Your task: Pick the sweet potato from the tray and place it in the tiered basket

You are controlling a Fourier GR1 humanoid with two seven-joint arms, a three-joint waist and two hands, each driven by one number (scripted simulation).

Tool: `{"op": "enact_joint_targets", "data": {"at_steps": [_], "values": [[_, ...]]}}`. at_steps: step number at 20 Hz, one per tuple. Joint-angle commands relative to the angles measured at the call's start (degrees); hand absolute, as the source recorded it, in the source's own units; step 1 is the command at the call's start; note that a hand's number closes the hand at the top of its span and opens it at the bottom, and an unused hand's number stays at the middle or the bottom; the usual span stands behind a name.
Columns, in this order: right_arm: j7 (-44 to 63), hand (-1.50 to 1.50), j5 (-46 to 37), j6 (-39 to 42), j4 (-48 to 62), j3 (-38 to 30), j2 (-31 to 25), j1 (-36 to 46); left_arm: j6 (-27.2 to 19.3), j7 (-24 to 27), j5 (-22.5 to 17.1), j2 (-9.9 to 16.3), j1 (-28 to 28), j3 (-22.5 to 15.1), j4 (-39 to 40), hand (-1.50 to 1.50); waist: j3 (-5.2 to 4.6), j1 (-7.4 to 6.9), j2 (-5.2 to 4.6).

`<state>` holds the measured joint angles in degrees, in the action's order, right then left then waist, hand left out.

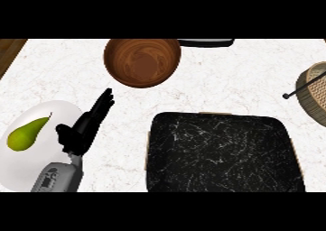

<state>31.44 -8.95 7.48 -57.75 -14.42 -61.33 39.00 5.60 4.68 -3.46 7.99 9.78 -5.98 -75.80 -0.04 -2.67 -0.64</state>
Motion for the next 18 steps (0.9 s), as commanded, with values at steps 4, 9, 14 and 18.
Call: {"op": "enact_joint_targets", "data": {"at_steps": [4, 9, 14, 18], "values": [[-4.1, 1.5, -6.5, -2.1, 14.9, 5.3, 6.1, 14.4, -0.5, 1.6, 1.5, -0.4, 0.3, 0.2, 0.5, 0.0, 0.04, 0.48, 0.07], [-7.7, 1.5, -7.2, -4.9, 21.6, 4.6, 11.7, 18.5, -1.8, -2.6, 1.5, -2.1, -1.2, -1.0, -3.8, 0.0, 0.07, 0.52, 0.19], [-8.9, 1.5, -5.4, -4.8, 27.3, 1.3, 12.8, 21.9, 1.5, -3.7, -0.5, 1.2, -1.6, 1.6, -4.0, 0.0, 0.07, 1.1, 0.33], [1.1, 1.5, 0.5, -3.6, 31.4, -4.0, 14.7, 23.0, -1.5, -3.1, 1.5, -0.5, -1.7, 0.6, -4.5, 0.0, 0.07, 1.39, 0.54]]}}
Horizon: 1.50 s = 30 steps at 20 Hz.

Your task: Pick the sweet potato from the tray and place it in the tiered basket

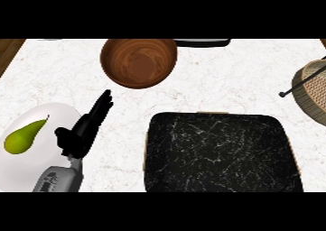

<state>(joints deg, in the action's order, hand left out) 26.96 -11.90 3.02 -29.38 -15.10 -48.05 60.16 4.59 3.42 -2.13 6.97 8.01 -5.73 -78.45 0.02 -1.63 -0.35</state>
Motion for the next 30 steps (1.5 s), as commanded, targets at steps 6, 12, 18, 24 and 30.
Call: {"op": "enact_joint_targets", "data": {"at_steps": [6, 12, 18, 24, 30], "values": [[5.1, -1.5, 7.2, 0.0, 6.4, -8.7, -1.6, 4.2, -1.4, 1.7, 2.0, -1.6, -1.4, -0.9, 0.8, 0.0, 0.03, 0.33, -0.06], [0.8, -1.5, 2.5, -15.7, 1.1, -7.2, -2.2, 0.5, 0.3, -2.3, -0.3, 0.1, 1.0, 1.3, -0.6, 0.0, -0.02, 1.32, 0.27], [0.6, -1.5, -0.5, -23.4, 1.1, -9.5, -13.9, -2.2, 0.7, 0.8, 0.0, 0.7, -1.1, 1.7, -0.4, 0.0, 0.02, 1.77, 0.32], [-8.9, -1.5, 8.7, -21.7, -3.0, -20.6, -19.3, -13.9, 1.4, 0.2, -1.0, 1.9, -4.1, 2.8, -2.2, 0.0, 0.09, 3.59, 1.11], [-15.1, -1.5, 16.7, -9.0, 1.6, -32.7, -28.0, -28.9, 0.1, 1.4, 0.0, 1.1, -4.0, 3.2, -0.7, 0.0, 0.13, 4.78, 0.8]]}}
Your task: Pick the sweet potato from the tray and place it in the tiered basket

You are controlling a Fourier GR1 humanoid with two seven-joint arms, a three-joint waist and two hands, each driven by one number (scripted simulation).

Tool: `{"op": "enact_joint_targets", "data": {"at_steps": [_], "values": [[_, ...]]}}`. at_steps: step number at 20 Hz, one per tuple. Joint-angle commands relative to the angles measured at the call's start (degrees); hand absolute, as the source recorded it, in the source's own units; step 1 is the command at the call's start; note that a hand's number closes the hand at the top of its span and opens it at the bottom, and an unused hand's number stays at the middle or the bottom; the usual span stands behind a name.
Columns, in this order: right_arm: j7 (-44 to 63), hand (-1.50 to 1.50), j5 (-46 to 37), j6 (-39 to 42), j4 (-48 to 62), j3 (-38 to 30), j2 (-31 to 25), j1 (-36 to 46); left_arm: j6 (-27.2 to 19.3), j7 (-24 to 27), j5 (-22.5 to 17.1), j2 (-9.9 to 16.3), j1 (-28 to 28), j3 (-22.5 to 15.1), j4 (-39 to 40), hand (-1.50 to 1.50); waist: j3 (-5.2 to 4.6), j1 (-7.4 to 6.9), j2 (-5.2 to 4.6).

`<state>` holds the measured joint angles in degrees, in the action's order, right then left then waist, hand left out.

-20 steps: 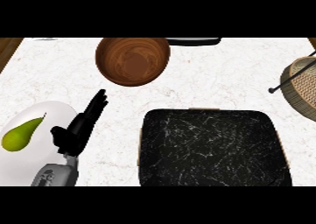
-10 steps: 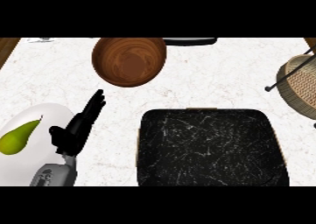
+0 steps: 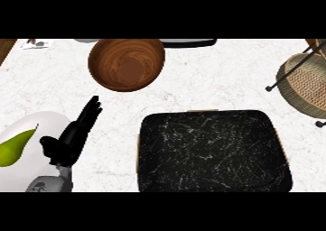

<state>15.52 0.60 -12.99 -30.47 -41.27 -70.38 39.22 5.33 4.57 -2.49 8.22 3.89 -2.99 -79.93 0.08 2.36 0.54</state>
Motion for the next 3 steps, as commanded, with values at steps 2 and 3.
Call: {"op": "enact_joint_targets", "data": {"at_steps": [2, 3], "values": [[-5.0, -1.5, 6.4, 10.9, 2.1, -10.1, -6.5, -14.1, -0.8, 0.4, 0.4, -0.3, -0.8, 0.4, 0.2, 0.0, -0.01, 1.49, 0.18], [-7.3, -1.5, 7.4, 12.7, 3.3, -11.9, -6.4, -16.9, 0.1, -0.1, -0.3, 0.6, -0.2, 1.1, -0.5, 0.0, 0.0, 0.53, -0.02]]}}
